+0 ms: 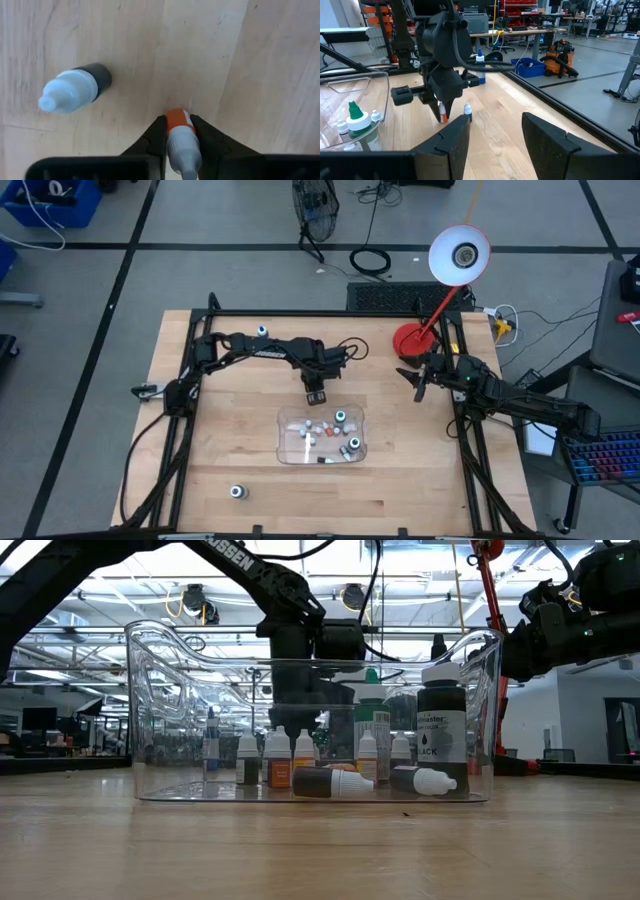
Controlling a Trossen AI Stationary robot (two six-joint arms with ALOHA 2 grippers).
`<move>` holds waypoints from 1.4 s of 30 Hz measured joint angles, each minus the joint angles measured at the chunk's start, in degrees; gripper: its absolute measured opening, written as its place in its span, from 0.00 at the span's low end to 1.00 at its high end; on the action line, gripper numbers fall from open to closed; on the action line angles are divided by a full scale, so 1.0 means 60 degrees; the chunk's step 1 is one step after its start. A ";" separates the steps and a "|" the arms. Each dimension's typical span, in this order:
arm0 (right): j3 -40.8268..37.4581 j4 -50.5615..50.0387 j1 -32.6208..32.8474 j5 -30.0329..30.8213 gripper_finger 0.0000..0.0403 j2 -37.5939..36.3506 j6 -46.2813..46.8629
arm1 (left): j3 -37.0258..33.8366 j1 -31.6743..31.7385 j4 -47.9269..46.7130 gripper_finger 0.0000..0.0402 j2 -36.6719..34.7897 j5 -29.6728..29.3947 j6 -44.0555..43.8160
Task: Pick & Place food coloring
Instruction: Put the small orange food coloring bottle into the transparent bin
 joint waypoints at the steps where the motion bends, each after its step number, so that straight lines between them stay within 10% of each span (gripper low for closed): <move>1: 0.0000 0.0000 -0.0001 0.0002 0.42 0.0000 0.0000 | 0.0000 0.0000 -0.0023 0.15 -0.0052 0.0000 0.0043; 13: 0.0000 0.0000 0.0000 0.0004 0.42 0.0000 0.0000 | 0.0160 -0.0534 -0.1557 0.15 -0.2177 -0.0509 0.0047; 23: 0.0000 0.0000 0.0001 0.0001 0.42 0.0000 -0.0001 | -0.0269 -0.3077 -0.2554 0.15 -0.4255 -0.1144 -0.1595; 42: 0.0000 0.0011 0.0001 0.0004 0.42 0.0002 0.0003 | -0.3495 -0.4048 0.1046 0.15 -0.4184 -0.0457 -0.3504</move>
